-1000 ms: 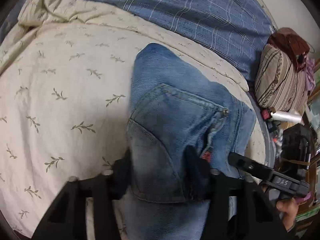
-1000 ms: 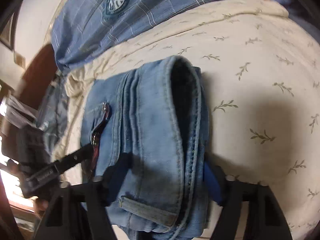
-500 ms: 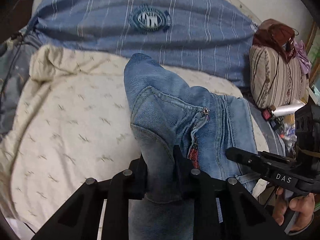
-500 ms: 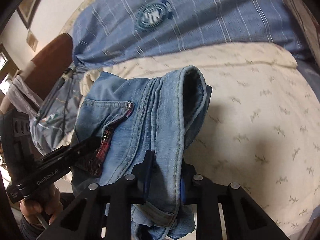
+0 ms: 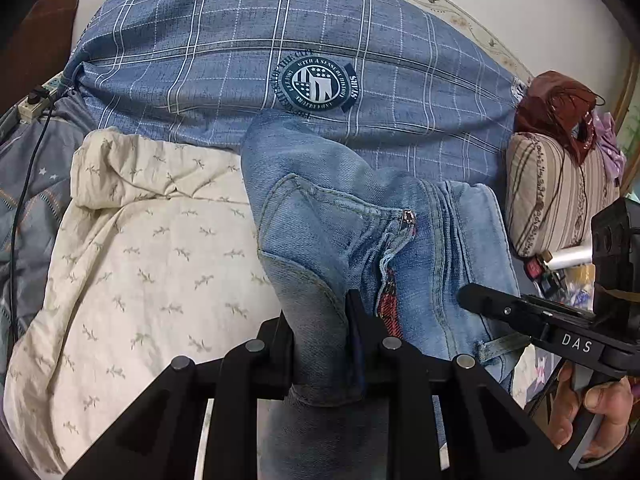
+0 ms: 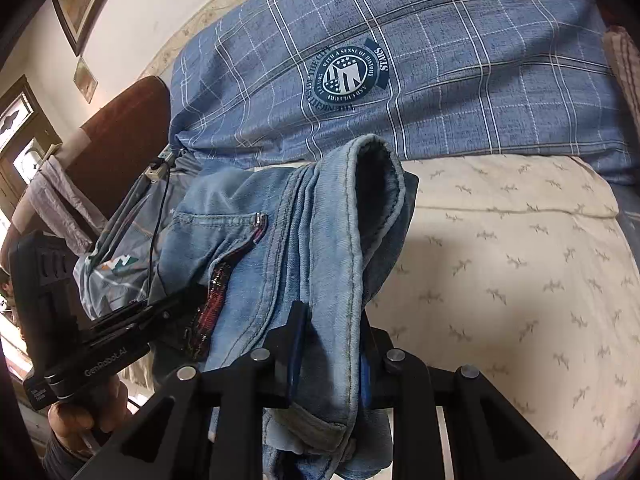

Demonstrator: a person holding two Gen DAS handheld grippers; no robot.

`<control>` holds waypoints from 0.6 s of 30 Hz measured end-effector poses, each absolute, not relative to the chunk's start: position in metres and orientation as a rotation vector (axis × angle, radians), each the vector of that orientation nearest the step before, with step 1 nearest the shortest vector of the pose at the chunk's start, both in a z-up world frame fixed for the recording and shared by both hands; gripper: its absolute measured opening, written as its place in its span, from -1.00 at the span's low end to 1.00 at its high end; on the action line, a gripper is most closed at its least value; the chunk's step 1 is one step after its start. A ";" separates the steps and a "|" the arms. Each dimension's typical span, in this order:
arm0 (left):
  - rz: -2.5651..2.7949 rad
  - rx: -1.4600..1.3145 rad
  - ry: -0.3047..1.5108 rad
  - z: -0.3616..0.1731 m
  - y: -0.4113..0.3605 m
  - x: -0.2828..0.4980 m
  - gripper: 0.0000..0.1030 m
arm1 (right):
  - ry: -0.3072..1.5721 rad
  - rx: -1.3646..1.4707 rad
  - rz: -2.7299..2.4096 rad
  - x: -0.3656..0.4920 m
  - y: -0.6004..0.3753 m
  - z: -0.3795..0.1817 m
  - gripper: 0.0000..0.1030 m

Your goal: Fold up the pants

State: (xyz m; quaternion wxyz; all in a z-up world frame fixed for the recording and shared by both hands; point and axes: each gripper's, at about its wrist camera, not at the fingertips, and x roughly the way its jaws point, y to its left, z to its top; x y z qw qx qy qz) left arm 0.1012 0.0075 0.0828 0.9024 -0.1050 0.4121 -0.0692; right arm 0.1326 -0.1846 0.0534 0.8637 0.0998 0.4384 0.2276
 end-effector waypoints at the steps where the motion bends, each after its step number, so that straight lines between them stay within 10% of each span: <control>1: -0.138 -0.220 0.855 0.081 0.008 0.108 -0.53 | 0.922 0.214 0.479 0.139 -0.184 0.053 -0.55; 14: -0.102 -0.255 0.999 0.014 0.018 0.147 -0.51 | 1.050 0.268 0.442 0.190 -0.180 -0.016 -0.55; 18: -0.062 -0.254 1.021 -0.008 0.019 0.149 -0.10 | 1.094 0.287 0.402 0.192 -0.184 -0.045 -0.41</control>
